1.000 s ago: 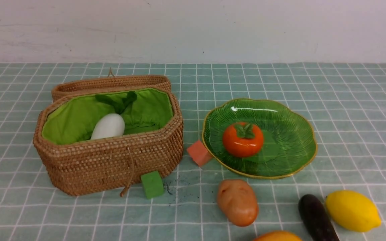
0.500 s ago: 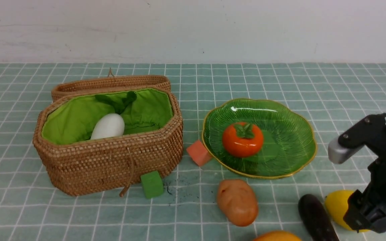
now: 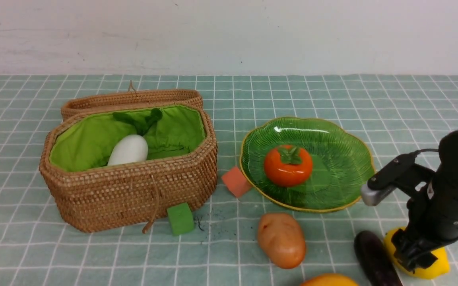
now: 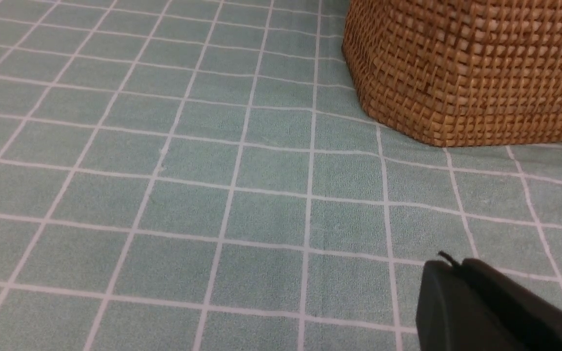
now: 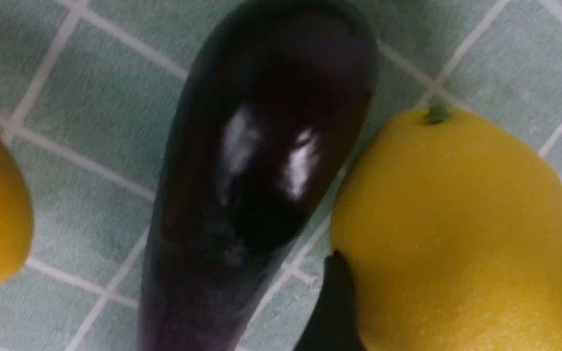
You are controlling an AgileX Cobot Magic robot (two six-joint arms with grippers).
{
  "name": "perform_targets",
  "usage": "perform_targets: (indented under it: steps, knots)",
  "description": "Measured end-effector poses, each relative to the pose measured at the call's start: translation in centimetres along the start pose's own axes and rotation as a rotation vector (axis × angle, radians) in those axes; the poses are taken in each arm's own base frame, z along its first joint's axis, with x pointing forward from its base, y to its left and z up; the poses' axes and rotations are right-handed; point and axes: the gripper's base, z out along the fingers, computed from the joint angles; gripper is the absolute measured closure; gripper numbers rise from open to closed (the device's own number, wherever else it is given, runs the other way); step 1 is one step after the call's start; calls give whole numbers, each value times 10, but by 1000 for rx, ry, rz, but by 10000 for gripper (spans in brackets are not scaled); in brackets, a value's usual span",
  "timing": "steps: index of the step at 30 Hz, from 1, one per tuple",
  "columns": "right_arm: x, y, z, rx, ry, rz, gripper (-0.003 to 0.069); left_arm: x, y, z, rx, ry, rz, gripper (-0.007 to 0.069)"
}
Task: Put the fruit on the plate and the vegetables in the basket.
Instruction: Use the right arm to grab a lemon and put it into the right plate
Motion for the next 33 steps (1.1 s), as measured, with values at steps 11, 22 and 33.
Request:
perform_targets:
  steps: [11,22,33]
  knots:
    - [-66,-22,-90,-21,-367,116,103,0,0,0,0,0,0,607]
    - [-129,-34,-15,-165,-577,467,103,0,0,0,0,0,0,602]
    - [-119,-38,-8,-158,-464,494,-17,0,0,0,0,0,0,589]
